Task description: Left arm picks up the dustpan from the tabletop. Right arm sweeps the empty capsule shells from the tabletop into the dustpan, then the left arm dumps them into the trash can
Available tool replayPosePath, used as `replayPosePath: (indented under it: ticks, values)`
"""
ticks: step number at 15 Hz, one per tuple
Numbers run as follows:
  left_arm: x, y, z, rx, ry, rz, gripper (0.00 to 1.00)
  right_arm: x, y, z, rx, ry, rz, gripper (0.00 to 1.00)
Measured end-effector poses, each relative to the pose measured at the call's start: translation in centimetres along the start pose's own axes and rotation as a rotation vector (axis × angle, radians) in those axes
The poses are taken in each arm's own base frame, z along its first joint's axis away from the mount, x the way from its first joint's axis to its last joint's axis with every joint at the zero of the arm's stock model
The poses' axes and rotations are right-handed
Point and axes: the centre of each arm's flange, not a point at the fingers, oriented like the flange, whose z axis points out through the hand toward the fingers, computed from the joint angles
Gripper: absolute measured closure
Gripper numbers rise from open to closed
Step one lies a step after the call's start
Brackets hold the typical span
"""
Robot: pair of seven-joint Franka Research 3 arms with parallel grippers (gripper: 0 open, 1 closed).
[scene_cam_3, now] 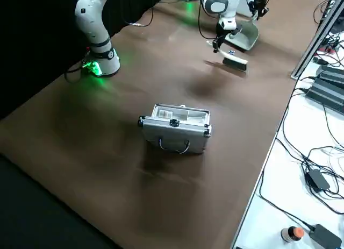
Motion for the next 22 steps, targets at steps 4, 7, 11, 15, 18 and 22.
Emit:
replayPosePath:
  ticks: [4,7,11,15,18,22]
  values:
    - [-1.3,-0.3,0.8,-0.008,0.031,-0.021,0.67,-0.5,-1.2,0.5,-0.001,-0.001,-0.017,0.74]
    - [-2.0,-0.4,1.2,-0.017,0.05,-0.031,0.67,-2.3,-2.8,0.7,-0.028,-0.025,-0.034,0.74]
    - [-3.2,-0.7,1.6,-0.032,0.076,-0.042,0.67,-2.7,-3.1,0.3,-0.058,-0.052,-0.002,0.74]
    - [-3.7,-0.5,1.8,-0.033,0.074,-0.042,0.67,-3.7,-3.7,0.4,-0.078,-0.065,0.029,0.74]
    - [-3.9,-0.4,1.9,-0.033,0.072,-0.042,0.67,-5.1,-5.0,0.9,-0.087,-0.066,0.047,0.74]
    - [-4.8,-0.4,2.0,-0.035,0.068,-0.039,0.67,-6.3,-6.2,1.9,-0.1,-0.066,0.085,0.74]
